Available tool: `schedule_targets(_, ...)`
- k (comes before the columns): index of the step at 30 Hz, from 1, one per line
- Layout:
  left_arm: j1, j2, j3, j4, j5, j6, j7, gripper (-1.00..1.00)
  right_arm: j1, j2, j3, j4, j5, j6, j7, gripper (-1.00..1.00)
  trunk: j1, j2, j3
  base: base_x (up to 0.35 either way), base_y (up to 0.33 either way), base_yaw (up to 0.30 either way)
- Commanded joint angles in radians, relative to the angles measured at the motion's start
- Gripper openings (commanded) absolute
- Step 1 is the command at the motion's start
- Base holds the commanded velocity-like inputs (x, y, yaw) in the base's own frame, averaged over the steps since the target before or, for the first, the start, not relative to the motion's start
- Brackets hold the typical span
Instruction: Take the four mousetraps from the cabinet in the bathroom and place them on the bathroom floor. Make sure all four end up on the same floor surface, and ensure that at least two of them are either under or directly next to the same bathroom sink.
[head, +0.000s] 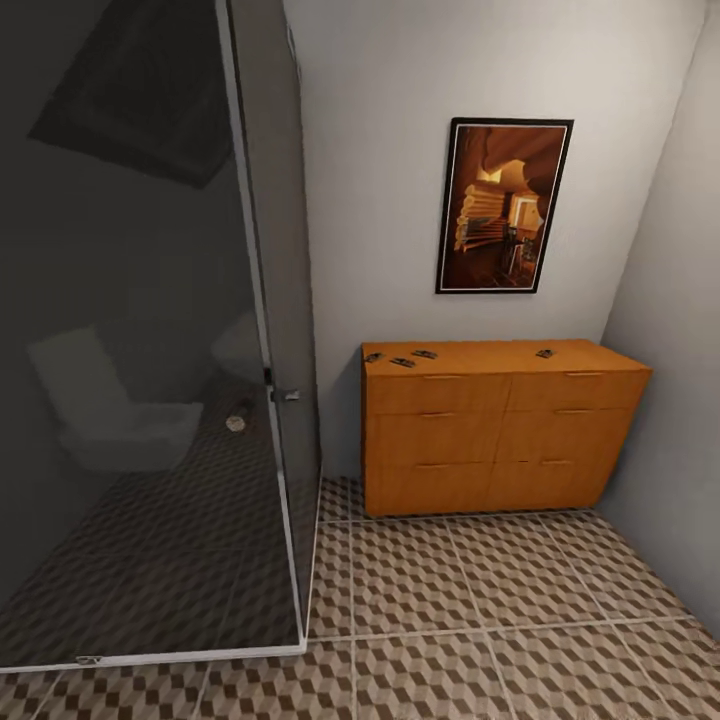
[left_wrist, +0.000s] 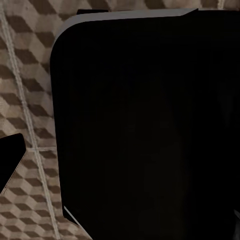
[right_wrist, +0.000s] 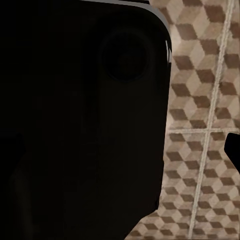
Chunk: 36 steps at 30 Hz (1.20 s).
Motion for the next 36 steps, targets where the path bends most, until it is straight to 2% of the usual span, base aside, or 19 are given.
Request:
schedule_targets(1, 0.000, 0.000, 0.001, 0.000, 0.000, -0.001, -0.001, 1.00, 0.000, 0.000, 0.001, 0.000, 0.001, -0.003, 0.001, 1.00, 0.000, 0.000, -0.001, 0.000, 0.000, -0.297)
schedule_targets(36, 0.000, -0.002, 0.001, 0.000, 0.000, -0.001, -0.001, 1.00, 0.000, 0.000, 0.001, 0.000, 0.001, -0.003, 0.001, 1.00, 0.000, 0.000, -0.001, 0.000, 0.000, -0.297)
